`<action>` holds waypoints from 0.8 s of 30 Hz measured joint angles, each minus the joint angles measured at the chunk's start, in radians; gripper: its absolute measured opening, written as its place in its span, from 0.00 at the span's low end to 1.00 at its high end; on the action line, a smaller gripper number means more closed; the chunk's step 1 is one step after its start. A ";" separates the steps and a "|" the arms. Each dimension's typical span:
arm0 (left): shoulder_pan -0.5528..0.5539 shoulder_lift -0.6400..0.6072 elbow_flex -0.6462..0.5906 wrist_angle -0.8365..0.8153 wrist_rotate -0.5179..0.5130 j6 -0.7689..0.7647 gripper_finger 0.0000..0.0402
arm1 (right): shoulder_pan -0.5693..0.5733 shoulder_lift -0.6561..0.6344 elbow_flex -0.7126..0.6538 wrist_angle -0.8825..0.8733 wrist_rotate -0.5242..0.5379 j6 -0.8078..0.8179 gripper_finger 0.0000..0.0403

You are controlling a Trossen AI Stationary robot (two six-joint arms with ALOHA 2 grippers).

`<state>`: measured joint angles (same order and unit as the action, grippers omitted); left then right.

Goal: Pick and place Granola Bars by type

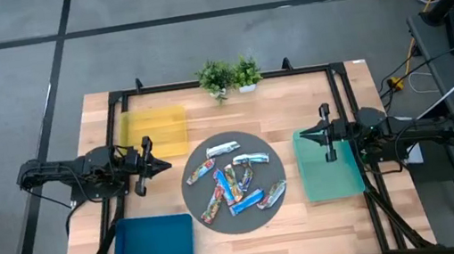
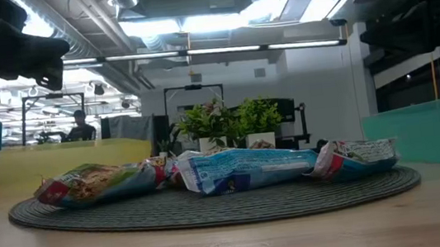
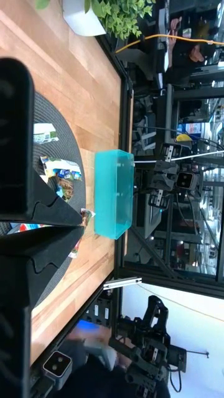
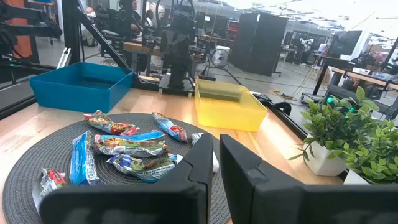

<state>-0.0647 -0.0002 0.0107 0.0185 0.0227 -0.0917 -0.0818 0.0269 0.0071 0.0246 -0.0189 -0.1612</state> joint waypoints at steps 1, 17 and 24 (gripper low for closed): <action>0.000 0.000 0.000 0.000 0.000 0.000 0.02 | 0.000 0.000 0.000 0.000 0.000 0.000 0.08; 0.000 0.000 0.000 0.000 0.000 0.000 0.02 | 0.000 0.000 0.000 0.000 0.000 0.000 0.08; 0.000 0.000 0.000 0.000 0.000 0.000 0.02 | 0.000 0.000 0.000 0.000 0.000 0.000 0.08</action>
<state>-0.0647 -0.0002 0.0105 0.0185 0.0227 -0.0917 -0.0814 0.0269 0.0067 0.0246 -0.0192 -0.1613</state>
